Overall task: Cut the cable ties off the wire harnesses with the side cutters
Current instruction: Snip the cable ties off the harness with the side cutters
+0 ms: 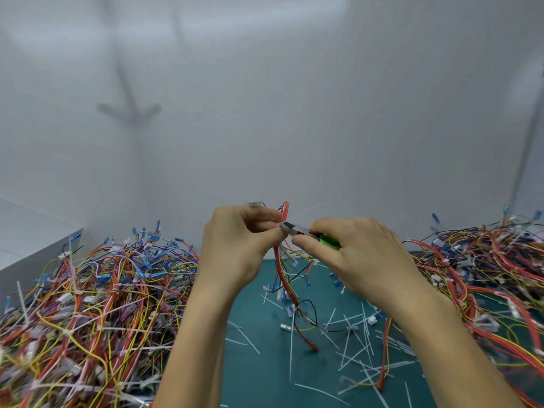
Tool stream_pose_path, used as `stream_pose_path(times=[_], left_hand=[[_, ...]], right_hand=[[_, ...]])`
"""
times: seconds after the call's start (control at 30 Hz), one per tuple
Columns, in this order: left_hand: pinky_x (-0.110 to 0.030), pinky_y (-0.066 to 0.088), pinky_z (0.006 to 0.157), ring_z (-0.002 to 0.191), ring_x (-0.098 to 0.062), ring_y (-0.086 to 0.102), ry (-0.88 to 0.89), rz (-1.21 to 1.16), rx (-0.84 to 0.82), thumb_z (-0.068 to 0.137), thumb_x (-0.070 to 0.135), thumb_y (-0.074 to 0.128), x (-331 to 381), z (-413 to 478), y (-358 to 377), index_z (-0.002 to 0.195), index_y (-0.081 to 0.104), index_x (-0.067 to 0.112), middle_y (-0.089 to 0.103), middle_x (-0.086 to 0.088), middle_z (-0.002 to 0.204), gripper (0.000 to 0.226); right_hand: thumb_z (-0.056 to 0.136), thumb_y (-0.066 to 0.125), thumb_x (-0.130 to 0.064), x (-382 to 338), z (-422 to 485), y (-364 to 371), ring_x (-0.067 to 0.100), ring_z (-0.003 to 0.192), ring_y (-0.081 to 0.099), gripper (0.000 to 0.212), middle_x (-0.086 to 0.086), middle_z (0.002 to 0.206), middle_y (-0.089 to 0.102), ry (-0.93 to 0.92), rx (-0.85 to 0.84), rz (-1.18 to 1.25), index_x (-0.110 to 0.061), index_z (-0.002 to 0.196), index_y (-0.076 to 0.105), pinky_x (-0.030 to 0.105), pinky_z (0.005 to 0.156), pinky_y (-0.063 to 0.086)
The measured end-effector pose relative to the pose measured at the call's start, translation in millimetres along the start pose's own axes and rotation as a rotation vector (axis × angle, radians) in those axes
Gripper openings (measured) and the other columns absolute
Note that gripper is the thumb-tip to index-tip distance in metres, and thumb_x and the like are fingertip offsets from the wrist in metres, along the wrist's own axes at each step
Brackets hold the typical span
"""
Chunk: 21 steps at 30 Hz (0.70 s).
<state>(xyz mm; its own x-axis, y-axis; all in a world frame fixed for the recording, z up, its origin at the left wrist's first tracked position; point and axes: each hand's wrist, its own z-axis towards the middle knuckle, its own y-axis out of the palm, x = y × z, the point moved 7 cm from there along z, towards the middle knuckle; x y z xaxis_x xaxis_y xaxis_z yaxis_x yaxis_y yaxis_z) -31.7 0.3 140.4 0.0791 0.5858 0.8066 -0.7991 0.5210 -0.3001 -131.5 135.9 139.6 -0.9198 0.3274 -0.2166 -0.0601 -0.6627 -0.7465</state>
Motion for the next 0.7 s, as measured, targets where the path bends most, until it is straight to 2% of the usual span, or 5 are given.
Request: stream_pose_path(times=[0.17,0.3,0.43,0.7], left_hand=[[-0.033,0.06,0.079,0.071,-0.006,0.073,0.021,0.017,-0.006,0.075,0.018,0.083,2.0,-0.8,-0.1,0.078,0.073,0.032,0.075,0.009,0.07,0.018],[-0.037,0.06,0.081,0.072,-0.008,0.073,0.025,0.025,-0.007,0.075,0.017,0.083,2.9,-0.6,0.1,0.078,0.073,0.032,0.075,0.007,0.07,0.018],[-0.037,0.06,0.081,0.072,-0.009,0.073,0.024,0.019,-0.01,0.075,0.016,0.083,2.9,-0.6,0.4,0.079,0.074,0.031,0.075,0.007,0.07,0.018],[-0.036,0.06,0.081,0.072,-0.008,0.073,0.034,0.013,-0.013,0.074,0.016,0.083,3.5,-0.5,0.7,0.079,0.074,0.03,0.075,0.007,0.07,0.017]], right_hand=[[0.077,0.018,-0.082,0.4,-0.4,-0.3,0.016,0.067,0.052,0.069,-0.007,0.059,0.05,0.004,-0.014,0.009,-0.03,0.086,0.062,0.023,0.053,0.032],[0.074,0.016,-0.083,-0.1,0.0,-0.5,0.016,0.067,0.051,0.073,-0.007,0.058,0.05,-0.001,-0.017,0.023,-0.03,0.088,0.064,0.023,0.053,0.031],[0.08,0.023,-0.08,1.3,-0.1,0.1,0.018,0.068,0.053,0.064,-0.007,0.059,0.051,0.01,-0.032,0.025,-0.031,0.088,0.064,0.024,0.053,0.032],[0.08,0.025,-0.079,2.7,0.2,1.1,0.016,0.067,0.05,0.061,-0.007,0.058,0.049,0.015,-0.036,0.039,-0.032,0.086,0.064,0.025,0.054,0.033]])
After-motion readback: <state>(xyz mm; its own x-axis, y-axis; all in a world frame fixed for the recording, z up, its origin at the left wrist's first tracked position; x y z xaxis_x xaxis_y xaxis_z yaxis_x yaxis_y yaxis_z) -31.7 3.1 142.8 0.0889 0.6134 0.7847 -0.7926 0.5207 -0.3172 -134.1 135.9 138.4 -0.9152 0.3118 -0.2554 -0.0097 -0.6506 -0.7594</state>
